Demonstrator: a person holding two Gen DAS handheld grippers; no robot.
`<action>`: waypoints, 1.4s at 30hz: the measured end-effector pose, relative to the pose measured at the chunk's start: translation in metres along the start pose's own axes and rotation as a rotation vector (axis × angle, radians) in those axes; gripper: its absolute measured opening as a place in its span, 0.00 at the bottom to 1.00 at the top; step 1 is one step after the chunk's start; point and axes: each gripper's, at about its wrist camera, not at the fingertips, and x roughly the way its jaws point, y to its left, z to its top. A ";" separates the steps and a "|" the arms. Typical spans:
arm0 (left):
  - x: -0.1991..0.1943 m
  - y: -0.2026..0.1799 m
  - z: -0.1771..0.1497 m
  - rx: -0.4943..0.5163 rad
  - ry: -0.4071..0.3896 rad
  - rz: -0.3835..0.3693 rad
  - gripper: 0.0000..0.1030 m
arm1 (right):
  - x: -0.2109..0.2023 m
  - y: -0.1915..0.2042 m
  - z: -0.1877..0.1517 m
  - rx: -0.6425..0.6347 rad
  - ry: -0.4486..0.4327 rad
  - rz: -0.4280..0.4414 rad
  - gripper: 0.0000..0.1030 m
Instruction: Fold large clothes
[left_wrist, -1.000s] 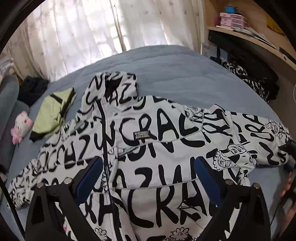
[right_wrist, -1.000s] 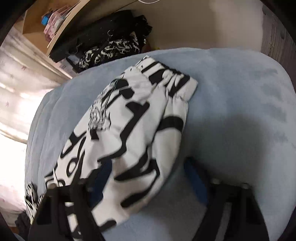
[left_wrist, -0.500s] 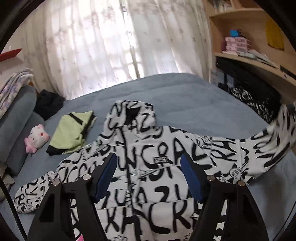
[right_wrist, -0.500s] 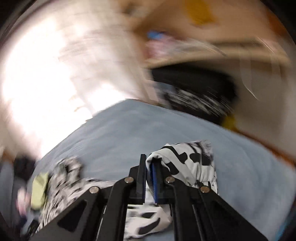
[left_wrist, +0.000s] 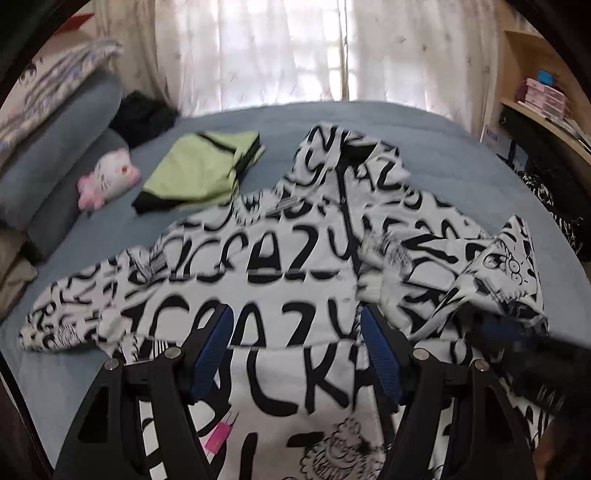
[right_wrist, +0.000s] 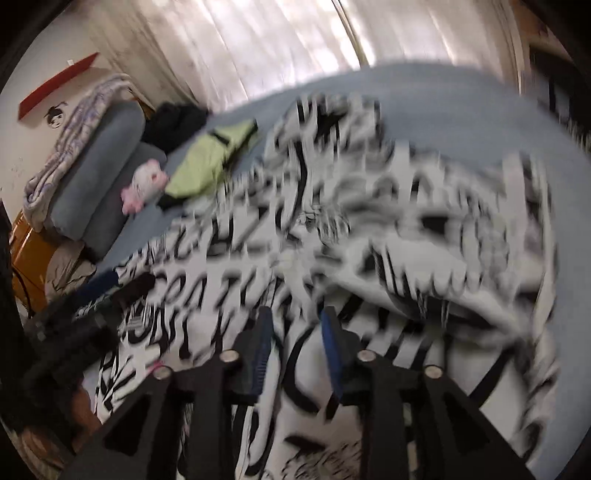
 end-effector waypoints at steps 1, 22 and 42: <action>0.005 0.004 -0.002 -0.011 0.019 -0.015 0.68 | 0.002 -0.003 -0.008 0.017 0.014 0.012 0.32; 0.152 -0.047 0.031 -0.011 0.262 -0.267 0.68 | -0.025 -0.057 -0.067 0.227 -0.026 -0.039 0.34; -0.006 -0.039 0.080 0.118 -0.242 -0.030 0.06 | -0.054 -0.062 -0.057 0.221 -0.185 -0.226 0.34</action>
